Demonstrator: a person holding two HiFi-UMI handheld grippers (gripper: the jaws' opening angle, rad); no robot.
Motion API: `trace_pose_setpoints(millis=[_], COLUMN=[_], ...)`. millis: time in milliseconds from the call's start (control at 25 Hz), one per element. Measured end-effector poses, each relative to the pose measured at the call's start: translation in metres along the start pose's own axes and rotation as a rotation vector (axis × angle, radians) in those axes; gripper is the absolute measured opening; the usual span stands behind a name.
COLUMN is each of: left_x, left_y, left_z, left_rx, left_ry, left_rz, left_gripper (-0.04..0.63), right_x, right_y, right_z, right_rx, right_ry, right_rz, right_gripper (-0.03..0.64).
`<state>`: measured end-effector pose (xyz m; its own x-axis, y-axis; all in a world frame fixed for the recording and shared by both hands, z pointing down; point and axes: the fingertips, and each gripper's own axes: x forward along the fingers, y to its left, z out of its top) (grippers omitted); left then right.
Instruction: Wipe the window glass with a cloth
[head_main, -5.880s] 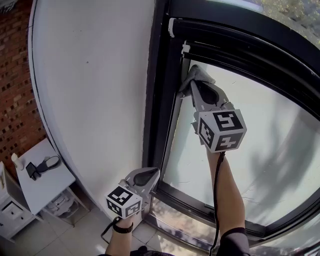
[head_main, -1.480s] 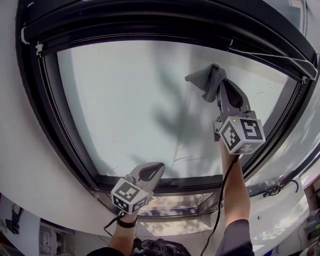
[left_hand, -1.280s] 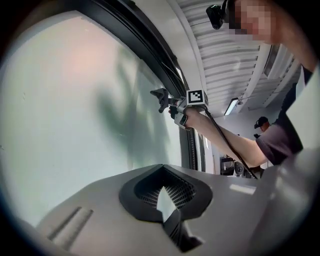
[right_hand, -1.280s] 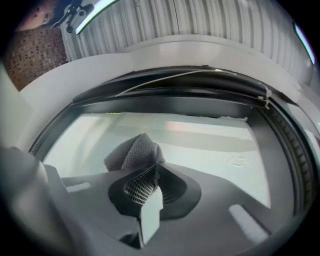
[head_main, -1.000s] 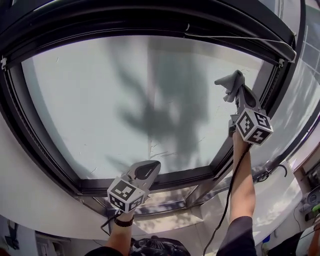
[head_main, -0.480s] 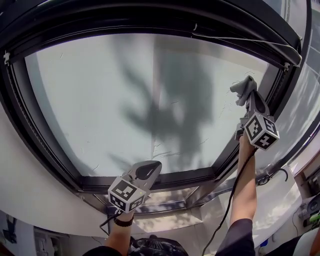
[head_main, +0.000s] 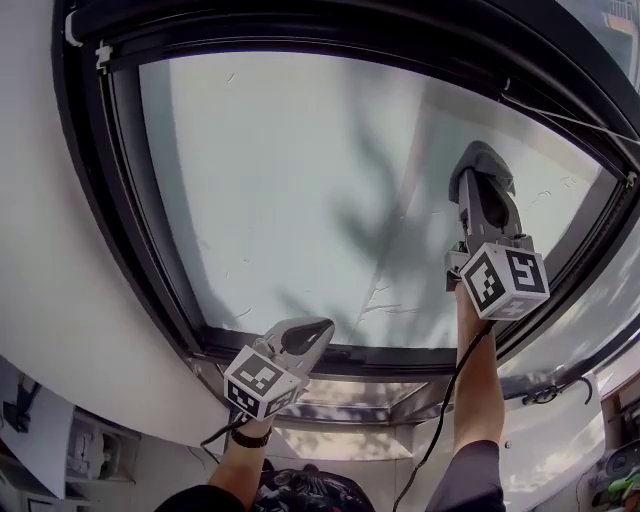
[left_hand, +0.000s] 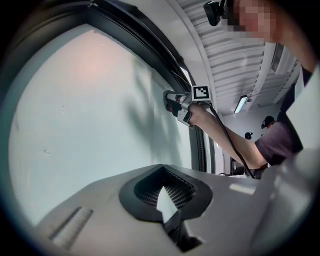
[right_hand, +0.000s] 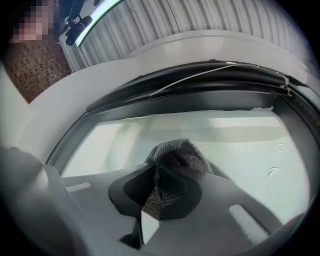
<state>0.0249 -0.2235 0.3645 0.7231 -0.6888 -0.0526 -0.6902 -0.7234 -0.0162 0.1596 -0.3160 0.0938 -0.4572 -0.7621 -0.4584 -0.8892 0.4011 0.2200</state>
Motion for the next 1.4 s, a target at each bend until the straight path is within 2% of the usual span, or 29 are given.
trace_pose_setpoints(millis=[160,440,560,680,880,1000,1160,1240,1400], left_x=[-0.04,-0.122,-0.154,-0.188,-0.224,-0.232,-0.232,-0.215,-0.172], left_y=[0.027,0.075,0.087,0.098,0.1,0.104,0.104,0.106,0.099], left_z=[-0.001,0.005,0.004,0.003,-0.005,0.0,0.0,0.0,0.001], left_rx=[-0.004,-0.009,-0.017,-0.011,-0.046,-0.034,-0.062,-0.066,-0.048], left_ry=[0.001,-0.049,-0.057,-0.061,-0.062,-0.063,-0.081,-0.074,-0.06], left_rz=[0.086,0.273,0.327,0.385,0.448,0.447,0.444,0.421,0.329], left_gripper=[0.0,0.0,0.0,0.0,0.0,0.0,0.0,0.0,0.0], right_x=[0.027,0.071,0.083,0.094,0.1,0.106,0.101,0.099,0.092], right_y=[0.075,0.22,0.28,0.335,0.41,0.423,0.412,0.388,0.318], right_z=[0.0,-0.006,-0.007,-0.007,-0.009,-0.011,-0.021,-0.021,-0.026], right_rx=[0.037,0.121,0.135,0.168,0.201,0.195,0.14,0.118,0.109], right_ry=[-0.019,-0.041,-0.038,-0.039,-0.008,-0.005,0.019,0.018,0.02], right_rz=[0.138,0.397,0.501,0.581,0.688,0.696,0.676,0.651,0.54], right_gripper=[0.017,0.017,0.017,0.017,0.017,0.017,0.017,0.017,0.017])
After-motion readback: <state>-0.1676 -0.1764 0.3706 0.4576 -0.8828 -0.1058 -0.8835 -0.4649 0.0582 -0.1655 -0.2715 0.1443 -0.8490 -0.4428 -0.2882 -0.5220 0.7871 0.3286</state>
